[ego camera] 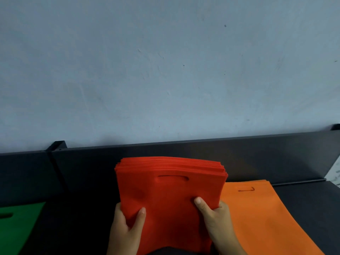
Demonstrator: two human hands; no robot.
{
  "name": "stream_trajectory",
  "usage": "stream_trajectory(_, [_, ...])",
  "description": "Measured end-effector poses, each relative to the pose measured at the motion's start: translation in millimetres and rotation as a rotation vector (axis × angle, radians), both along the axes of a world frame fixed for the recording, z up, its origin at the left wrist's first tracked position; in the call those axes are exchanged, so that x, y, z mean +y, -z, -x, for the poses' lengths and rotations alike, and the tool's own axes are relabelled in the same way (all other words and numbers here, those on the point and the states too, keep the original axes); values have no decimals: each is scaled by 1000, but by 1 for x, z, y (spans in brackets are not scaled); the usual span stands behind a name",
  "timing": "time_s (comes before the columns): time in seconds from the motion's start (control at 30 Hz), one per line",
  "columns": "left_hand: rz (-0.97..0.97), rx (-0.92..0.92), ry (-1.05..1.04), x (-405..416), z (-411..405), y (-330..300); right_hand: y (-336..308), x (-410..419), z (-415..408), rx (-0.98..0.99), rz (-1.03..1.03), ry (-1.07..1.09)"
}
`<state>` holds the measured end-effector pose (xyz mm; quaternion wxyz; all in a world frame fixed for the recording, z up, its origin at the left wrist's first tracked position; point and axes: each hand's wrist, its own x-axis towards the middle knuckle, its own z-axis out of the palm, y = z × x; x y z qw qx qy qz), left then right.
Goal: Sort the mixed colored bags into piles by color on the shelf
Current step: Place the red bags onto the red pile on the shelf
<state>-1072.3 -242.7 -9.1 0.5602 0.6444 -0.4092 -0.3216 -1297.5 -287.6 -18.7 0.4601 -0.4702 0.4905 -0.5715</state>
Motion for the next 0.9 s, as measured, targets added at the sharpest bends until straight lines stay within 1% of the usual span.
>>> stream_trajectory(0.1, [-41,-62,-9,-2,-1,4,6,-3,-4,25,-15,7])
stream_trajectory(0.3, [-58,-98,-62,-5,-7,9,-4,-5,-3,77,-27,37])
stream_trajectory(0.33, [-52,-105,-70,-3,-8,10,-6,-5,-1,90,-41,39])
stream_trajectory(0.4, [-60,-122,-76,-1,-12,12,-16,-4,2,126,-161,22])
stream_trajectory(0.47, [-141,-109,-42,1,-18,19,-12,-6,7,198,-296,-25])
stream_trajectory(0.57, [-385,-5,21,1,-27,33,-4,-2,8,360,-447,-111])
stream_trajectory(0.67, [-482,28,61,5,-39,51,21,-2,6,512,-580,-131])
stream_trajectory(0.77, [-510,7,114,1,-43,52,37,0,1,593,-593,-123])
stream_trajectory(0.83, [-553,-14,192,-8,-39,52,38,2,-5,578,-593,-64])
stream_trajectory(0.9, [-564,-29,222,-9,-39,50,38,3,-12,596,-570,-40])
